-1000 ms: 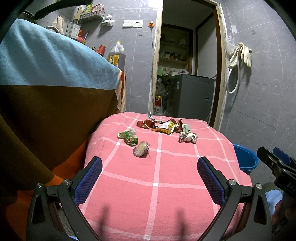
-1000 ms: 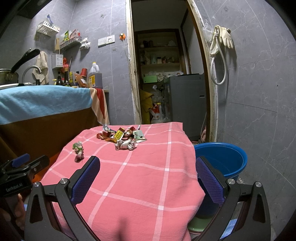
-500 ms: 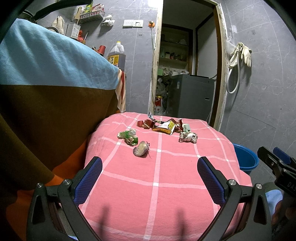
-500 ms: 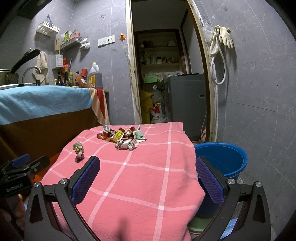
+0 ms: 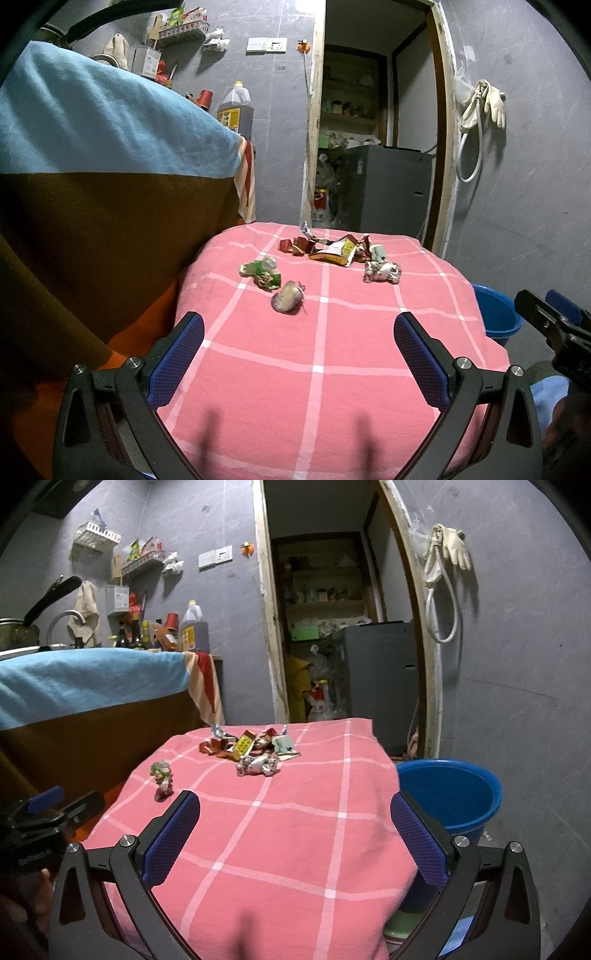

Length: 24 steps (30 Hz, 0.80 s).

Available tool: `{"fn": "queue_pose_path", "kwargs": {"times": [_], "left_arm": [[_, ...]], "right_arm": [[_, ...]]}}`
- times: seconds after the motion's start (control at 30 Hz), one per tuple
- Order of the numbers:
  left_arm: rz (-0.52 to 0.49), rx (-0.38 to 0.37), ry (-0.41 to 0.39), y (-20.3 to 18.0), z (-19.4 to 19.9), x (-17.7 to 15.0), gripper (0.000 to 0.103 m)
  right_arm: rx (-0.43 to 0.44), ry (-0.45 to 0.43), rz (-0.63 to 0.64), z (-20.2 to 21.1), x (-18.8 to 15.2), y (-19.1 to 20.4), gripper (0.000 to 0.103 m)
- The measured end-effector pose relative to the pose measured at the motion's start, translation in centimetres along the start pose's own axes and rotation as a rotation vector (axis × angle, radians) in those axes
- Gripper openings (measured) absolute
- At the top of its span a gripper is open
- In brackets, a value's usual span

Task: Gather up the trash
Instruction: 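Grasp the pale plastic ball with the left tool while the right tool grasps the white-red wrapper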

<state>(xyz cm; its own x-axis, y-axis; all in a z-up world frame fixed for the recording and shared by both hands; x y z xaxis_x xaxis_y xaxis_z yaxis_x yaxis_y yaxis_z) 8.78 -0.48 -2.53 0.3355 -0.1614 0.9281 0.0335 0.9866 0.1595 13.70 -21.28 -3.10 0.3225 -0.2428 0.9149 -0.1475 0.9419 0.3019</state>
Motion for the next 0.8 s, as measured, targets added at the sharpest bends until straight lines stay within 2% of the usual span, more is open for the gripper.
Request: {"fn": "queue_pose_path", "kwargs": {"times": [0.27, 0.4, 0.6, 0.8], "left_arm": [[-0.003, 0.052, 0.004, 2.8, -2.9, 1.2, 0.101], [0.008, 0.051, 0.057, 3.9, -5.2, 1.0, 0.101], [0.04, 0.001, 0.183, 4.3, -8.8, -0.4, 0.101], [0.081, -0.051, 0.296, 4.2, -11.2, -1.6, 0.099]], "right_arm": [[0.071, -0.007, 0.058, -3.0, 2.9, 3.0, 0.103], [0.101, 0.026, 0.094, -5.5, 3.3, 4.0, 0.103], [0.142, 0.103, 0.101, -9.7, 3.1, 5.0, 0.103], [0.152, 0.241, 0.118, -14.2, 1.7, 5.3, 0.103]]}}
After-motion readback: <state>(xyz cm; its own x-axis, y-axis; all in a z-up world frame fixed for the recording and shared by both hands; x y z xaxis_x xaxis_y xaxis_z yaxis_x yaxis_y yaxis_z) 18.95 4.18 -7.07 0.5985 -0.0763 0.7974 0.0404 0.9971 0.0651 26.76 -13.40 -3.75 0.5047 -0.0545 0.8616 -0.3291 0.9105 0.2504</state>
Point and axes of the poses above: each gripper's, at about its wrist camera, not at the fingertips, and z roughly against the way its jaws point, y to its left, x to its top, the point moved 9 cm from there along -z, roughly the way its jaws point, and after that the axes turned 14 degrees about -z, right-handed, at the moved point
